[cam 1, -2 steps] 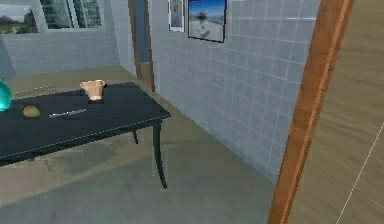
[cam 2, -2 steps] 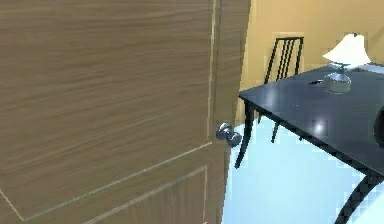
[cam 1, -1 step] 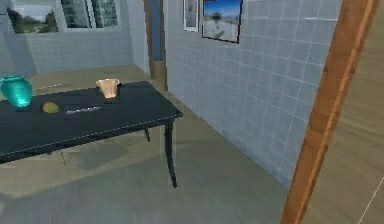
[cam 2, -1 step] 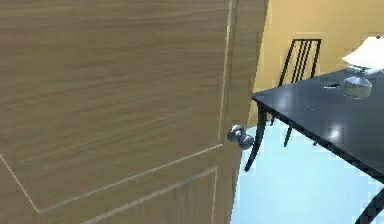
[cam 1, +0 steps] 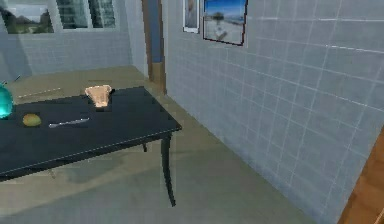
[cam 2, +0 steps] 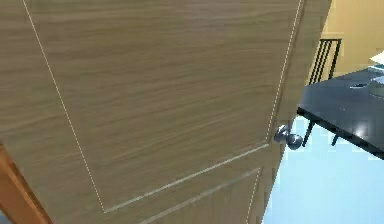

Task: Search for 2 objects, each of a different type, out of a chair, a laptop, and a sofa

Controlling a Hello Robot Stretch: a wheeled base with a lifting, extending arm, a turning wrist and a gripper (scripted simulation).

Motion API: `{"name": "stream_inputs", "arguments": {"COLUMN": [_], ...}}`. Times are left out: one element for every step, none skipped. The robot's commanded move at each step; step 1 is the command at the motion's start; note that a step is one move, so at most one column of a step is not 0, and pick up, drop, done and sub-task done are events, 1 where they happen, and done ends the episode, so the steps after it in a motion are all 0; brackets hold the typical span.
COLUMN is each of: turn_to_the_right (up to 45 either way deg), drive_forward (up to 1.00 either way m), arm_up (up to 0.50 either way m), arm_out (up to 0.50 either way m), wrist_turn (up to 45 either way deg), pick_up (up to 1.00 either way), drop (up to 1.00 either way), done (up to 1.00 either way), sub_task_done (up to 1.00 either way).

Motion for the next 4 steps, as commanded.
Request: {"name": "stream_inputs", "arguments": {"turn_to_the_right": [-24.0, 0.0, 33.0, 0.0], "drive_forward": [0.00, 0.30, 0.00, 0.20], "arm_up": [0.00, 0.00, 0.00, 0.00], "arm_out": [0.00, 0.00, 0.00, 0.00], "wrist_turn": [0.0, 0.0, 0.0, 0.0], "pick_up": [0.00, 0.00, 0.00, 0.00], "drop": [0.00, 0.00, 0.00, 0.00], "done": [0.00, 0.00, 0.00, 0.00], "sub_task_done": [0.00, 0.00, 0.00, 0.00]}}
